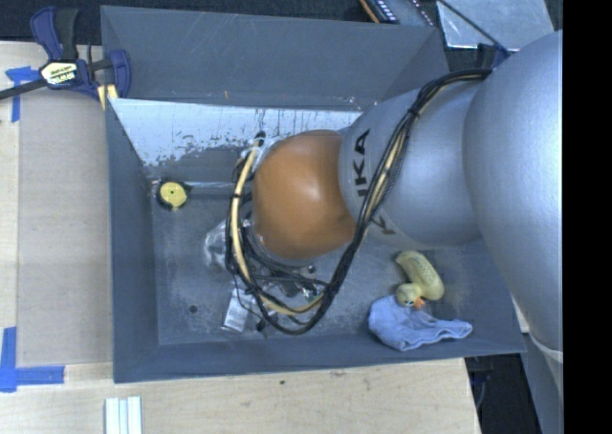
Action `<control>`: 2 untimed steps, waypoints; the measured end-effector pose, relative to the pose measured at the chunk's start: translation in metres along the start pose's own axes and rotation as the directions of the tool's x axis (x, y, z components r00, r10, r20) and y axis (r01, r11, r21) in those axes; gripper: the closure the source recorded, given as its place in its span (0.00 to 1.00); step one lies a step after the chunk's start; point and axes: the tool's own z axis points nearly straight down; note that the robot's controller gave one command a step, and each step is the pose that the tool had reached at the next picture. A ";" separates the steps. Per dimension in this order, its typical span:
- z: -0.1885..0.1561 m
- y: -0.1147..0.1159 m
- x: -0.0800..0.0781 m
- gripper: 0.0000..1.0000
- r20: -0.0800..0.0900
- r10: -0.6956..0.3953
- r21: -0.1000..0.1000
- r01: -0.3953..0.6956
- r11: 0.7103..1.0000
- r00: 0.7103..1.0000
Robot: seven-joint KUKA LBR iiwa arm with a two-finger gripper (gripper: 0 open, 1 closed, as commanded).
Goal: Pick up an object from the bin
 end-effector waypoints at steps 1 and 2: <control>-0.057 -0.003 0.005 0.00 0.001 0.097 0.000 -0.097 0.995 0.995; -0.007 -0.001 0.005 0.00 -0.002 -0.289 -0.002 0.289 0.957 0.957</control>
Offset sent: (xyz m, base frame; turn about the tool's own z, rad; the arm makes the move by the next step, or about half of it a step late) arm -0.0035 -0.0026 0.0086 -0.2952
